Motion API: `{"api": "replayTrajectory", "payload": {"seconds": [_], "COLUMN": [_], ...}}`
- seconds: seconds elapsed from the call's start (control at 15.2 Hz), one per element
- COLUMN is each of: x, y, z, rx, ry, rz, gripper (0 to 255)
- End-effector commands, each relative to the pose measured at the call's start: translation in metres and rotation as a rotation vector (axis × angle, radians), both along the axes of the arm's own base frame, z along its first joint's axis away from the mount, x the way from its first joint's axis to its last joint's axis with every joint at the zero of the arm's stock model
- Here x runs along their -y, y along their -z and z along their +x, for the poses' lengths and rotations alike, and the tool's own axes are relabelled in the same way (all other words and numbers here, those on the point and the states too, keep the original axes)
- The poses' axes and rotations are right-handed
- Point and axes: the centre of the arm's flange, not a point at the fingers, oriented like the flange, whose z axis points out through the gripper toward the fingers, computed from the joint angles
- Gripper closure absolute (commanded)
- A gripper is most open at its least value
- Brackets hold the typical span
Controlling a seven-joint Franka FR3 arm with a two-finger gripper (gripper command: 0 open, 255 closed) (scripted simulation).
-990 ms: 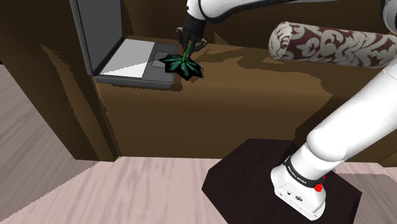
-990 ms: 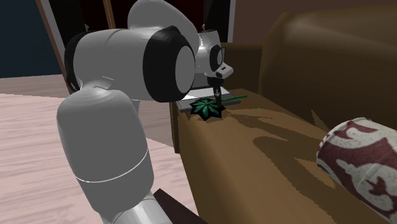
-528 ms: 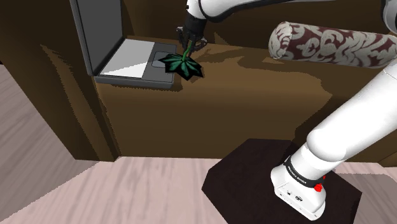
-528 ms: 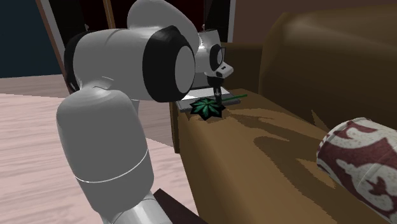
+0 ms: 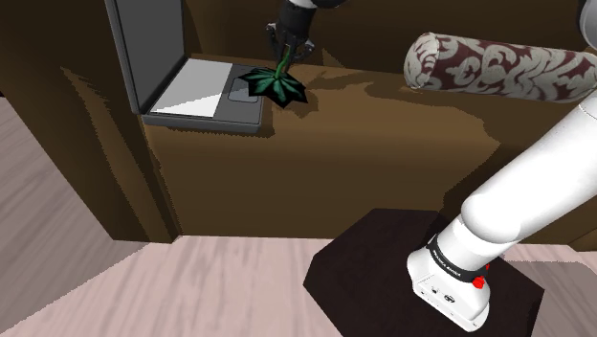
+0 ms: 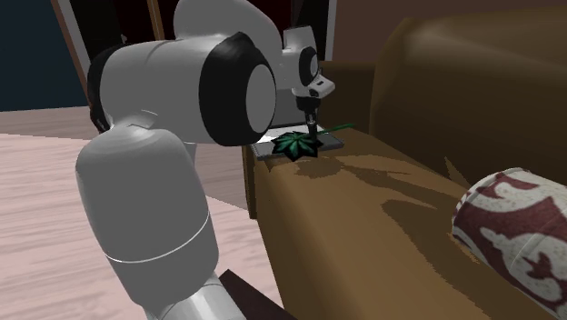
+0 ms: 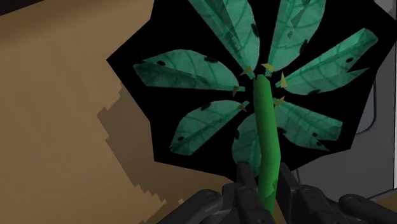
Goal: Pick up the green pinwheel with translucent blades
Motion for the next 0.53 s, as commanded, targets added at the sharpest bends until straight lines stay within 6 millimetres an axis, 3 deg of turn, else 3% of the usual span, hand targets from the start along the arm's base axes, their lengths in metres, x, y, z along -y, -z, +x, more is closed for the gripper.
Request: {"api": "replayTrajectory", "payload": {"seconds": [0.0,0.33,0.46], "x": [-0.001,-0.001,-0.001], "y": [-0.012,-0.038,-0.039], "z": [0.000,0.000,0.000], "rx": [0.000,0.000,0.000], "ry": [0.000,0.000,0.000], "rz": [0.000,0.000,0.000], "gripper": [255,255,255]}}
